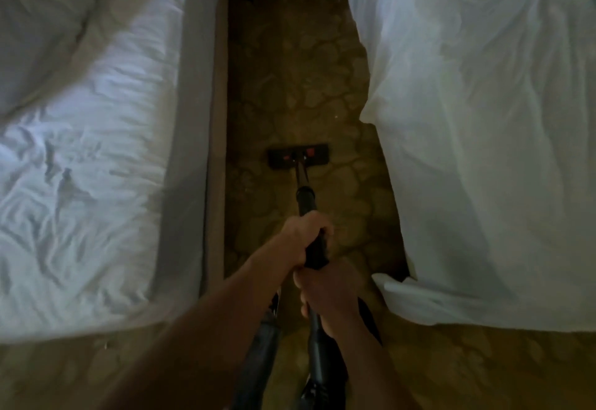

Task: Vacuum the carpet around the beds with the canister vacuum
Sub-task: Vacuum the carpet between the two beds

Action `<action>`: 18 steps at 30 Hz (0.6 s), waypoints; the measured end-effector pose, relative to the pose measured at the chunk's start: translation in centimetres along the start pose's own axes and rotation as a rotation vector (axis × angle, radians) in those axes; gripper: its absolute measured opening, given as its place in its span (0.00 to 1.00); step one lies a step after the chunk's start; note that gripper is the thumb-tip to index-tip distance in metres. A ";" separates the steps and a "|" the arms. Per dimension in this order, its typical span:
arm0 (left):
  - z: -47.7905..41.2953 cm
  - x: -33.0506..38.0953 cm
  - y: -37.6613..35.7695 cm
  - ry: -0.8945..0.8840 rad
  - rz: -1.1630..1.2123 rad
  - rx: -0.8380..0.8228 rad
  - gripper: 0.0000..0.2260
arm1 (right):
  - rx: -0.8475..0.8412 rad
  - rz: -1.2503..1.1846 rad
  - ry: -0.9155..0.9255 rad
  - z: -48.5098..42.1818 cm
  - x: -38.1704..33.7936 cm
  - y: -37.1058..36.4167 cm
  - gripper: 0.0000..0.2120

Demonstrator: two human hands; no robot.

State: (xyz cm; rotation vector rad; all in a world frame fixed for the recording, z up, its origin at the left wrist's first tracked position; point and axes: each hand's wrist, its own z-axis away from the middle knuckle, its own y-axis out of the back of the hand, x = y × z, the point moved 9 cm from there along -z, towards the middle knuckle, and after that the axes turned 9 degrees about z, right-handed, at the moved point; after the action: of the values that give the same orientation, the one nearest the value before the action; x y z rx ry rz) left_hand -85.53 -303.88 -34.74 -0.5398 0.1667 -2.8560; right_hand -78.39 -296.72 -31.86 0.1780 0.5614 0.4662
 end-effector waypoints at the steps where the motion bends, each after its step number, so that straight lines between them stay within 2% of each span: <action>1: 0.6 -0.5 0.2 -0.028 0.007 0.012 0.07 | -0.008 0.006 0.016 0.4 0.5 -0.3 0.11; 7: 2.0 -4.8 1.9 -0.054 0.067 -0.006 0.08 | 0.025 -0.029 0.009 2.3 3.8 -2.1 0.09; 13: 4.0 -7.9 5.5 -0.055 0.082 0.058 0.04 | -0.009 -0.021 0.001 5.1 5.7 -5.5 0.08; 18: 5.3 -9.4 9.0 -0.087 0.071 0.111 0.05 | -0.017 -0.043 0.008 6.6 6.3 -8.9 0.08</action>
State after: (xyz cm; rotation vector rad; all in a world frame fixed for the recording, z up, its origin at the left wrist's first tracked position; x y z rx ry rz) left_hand -73.18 -310.63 -34.50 -0.6214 0.0123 -2.7473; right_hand -66.72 -301.85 -31.81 0.1472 0.5680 0.4305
